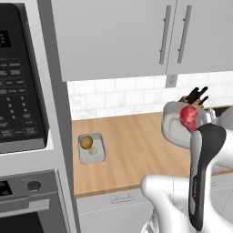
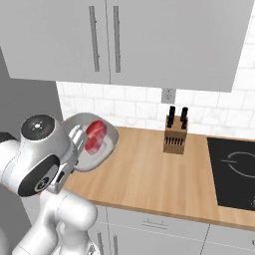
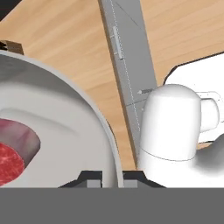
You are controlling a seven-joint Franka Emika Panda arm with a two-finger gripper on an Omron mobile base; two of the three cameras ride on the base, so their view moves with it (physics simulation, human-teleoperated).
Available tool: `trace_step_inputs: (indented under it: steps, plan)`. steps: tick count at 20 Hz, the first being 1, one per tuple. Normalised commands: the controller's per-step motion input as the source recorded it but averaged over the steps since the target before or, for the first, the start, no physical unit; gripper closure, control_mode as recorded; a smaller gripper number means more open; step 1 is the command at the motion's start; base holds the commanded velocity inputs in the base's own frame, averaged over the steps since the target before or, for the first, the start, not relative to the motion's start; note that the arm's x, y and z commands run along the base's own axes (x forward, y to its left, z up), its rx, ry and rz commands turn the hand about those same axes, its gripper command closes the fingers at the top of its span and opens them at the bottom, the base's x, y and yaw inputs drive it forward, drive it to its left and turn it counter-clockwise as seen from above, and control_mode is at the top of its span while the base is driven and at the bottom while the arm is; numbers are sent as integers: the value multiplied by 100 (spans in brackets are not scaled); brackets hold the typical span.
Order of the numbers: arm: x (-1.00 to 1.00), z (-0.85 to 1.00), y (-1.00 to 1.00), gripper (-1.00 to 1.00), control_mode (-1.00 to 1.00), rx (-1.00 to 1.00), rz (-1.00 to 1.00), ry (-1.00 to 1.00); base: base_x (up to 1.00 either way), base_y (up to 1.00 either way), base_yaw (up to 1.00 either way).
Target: Take the meat container that has the steak and place it on the second highest rack of the freezer. Then take the vegetable container that has the garlic and potato and place it on the highest rack of the freezer.
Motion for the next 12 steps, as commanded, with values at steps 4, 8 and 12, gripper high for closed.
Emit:
trace_step_inputs:
  steps: [4, 8, 12]
  plan:
    - [-32, -26, 49, 100, -100, -15, 2, -2, 0, 0, 0]
    - [-23, -33, 28, 100, -100, -10, 0, 0, 0, 0, 0]
    - [-20, -37, 22, 100, -100, -8, 0, 0, 0, 0, 0]
